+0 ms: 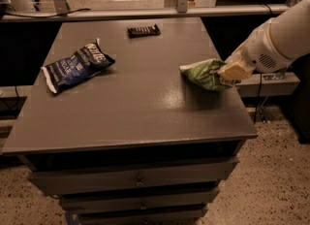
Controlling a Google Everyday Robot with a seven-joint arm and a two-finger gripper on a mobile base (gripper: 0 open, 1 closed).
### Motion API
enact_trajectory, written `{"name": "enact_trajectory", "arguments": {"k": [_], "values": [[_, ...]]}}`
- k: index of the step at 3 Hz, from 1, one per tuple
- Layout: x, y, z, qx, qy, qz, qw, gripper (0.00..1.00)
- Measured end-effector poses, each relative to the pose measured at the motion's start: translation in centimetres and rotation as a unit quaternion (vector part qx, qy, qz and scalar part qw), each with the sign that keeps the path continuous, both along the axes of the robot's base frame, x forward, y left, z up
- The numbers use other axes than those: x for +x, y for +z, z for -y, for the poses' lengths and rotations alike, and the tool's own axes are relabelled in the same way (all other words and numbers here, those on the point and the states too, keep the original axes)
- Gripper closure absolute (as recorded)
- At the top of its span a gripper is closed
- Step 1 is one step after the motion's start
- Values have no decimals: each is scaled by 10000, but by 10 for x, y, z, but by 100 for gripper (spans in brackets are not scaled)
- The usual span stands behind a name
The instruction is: Move green jalapeno chip bag near rxbar chocolate
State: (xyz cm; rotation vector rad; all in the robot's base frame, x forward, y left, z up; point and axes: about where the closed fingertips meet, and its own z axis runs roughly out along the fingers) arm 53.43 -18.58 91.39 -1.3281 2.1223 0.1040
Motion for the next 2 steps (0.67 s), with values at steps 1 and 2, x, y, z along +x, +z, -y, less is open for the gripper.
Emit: {"name": "enact_trajectory", "arguments": {"k": [1,2], "values": [[43,11,11,-239,-66,421,9988,100],[93,24,23,-406,-187,874,9952,100]]}}
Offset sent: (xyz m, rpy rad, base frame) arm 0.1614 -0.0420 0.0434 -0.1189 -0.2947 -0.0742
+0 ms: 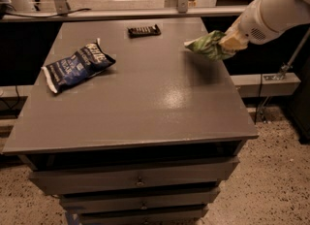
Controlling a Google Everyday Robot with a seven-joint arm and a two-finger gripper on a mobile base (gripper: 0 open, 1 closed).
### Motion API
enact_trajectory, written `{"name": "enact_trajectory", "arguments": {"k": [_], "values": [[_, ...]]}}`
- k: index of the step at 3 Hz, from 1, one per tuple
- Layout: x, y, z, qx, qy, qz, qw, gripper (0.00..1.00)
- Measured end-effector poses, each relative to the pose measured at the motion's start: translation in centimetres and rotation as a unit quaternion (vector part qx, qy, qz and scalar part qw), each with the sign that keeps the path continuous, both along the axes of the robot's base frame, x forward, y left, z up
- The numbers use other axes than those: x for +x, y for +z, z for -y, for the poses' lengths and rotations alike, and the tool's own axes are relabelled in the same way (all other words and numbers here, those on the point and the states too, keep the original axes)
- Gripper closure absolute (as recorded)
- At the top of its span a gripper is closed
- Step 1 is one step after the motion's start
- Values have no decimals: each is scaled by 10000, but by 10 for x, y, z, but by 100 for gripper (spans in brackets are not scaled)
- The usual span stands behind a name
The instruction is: Move green jalapeno chip bag near rxbar chocolate
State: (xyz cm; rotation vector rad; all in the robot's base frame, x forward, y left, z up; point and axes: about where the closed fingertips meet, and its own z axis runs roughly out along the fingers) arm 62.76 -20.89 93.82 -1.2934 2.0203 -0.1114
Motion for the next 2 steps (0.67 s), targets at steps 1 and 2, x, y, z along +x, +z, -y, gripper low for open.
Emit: {"name": "enact_trajectory", "arguments": {"k": [1,2], "values": [[52,12,8,-25,-135,383,9992,100],[96,13,-8,169,-189,658,9975,100]]}}
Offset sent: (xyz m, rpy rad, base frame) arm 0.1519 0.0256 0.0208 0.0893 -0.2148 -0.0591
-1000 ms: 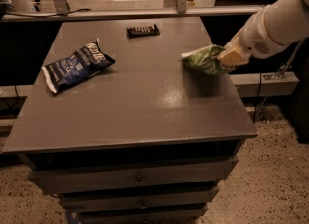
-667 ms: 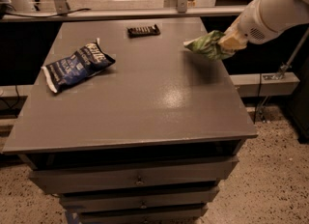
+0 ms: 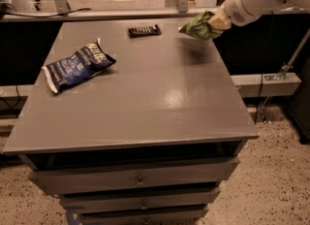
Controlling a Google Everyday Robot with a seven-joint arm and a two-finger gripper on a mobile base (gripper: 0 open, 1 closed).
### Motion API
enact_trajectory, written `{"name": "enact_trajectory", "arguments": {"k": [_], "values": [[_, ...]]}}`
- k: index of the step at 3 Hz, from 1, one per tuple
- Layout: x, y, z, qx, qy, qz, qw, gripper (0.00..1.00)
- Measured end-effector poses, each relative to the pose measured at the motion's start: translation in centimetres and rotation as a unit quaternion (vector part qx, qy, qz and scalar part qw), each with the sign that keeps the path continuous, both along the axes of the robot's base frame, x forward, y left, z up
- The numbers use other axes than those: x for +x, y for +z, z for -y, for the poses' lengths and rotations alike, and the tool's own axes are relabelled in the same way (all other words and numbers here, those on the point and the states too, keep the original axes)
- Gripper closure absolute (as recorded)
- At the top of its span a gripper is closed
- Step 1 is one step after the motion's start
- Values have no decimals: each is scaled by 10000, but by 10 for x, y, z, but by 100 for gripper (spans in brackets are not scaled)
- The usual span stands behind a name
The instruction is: Move green jalapeno chip bag near rxbar chocolate
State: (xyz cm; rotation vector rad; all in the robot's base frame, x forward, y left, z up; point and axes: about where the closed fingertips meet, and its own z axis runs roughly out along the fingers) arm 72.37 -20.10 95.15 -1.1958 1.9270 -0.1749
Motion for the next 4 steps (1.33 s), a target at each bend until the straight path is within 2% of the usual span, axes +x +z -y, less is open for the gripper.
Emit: {"name": "enact_trajectory", "arguments": {"k": [1,2,3,4], "values": [[36,-2,-30,163,-7,228,9996,100],[62,-10,-61,223,-38,422,9989,100],[88,-33,-88,116,-91,586,9982,100],[105,-52,-94,-42,-99,618,9980,100]]}}
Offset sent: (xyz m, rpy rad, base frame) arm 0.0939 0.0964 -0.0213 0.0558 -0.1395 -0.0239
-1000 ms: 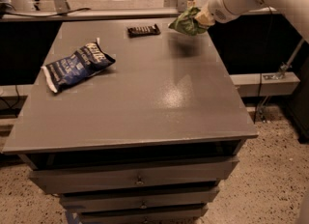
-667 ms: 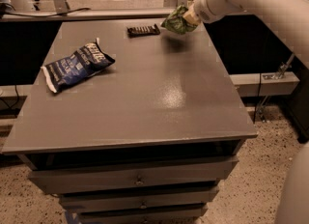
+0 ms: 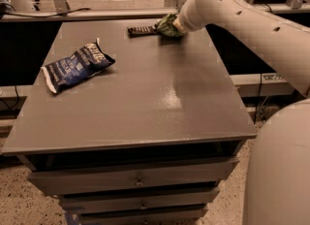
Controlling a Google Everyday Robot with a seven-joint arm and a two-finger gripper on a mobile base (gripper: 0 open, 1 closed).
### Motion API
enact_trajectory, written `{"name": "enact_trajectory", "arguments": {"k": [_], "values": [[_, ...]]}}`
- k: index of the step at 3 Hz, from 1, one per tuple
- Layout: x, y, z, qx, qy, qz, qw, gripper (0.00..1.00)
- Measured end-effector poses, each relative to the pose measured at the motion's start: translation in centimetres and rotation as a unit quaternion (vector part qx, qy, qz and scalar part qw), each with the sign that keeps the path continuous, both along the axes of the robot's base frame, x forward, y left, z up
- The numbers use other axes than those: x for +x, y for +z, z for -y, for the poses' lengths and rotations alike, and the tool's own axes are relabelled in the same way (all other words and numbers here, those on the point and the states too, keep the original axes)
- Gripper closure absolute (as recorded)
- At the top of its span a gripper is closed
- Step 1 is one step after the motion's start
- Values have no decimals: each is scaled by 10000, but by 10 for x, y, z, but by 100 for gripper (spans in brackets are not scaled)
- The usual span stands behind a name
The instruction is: Move green jalapeno chip bag near rxbar chocolate
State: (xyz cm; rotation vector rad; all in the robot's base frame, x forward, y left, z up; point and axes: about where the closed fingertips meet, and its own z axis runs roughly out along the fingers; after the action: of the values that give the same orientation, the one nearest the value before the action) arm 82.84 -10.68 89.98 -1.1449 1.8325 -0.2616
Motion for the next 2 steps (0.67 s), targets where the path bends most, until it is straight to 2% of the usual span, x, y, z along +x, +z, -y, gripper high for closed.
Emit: {"name": "enact_trajectory", "arguments": {"k": [1,2], "values": [[9,-17,1,-105,34,-25,9999,100],[4,-18,0,-58,126,-19,9999,81]]}}
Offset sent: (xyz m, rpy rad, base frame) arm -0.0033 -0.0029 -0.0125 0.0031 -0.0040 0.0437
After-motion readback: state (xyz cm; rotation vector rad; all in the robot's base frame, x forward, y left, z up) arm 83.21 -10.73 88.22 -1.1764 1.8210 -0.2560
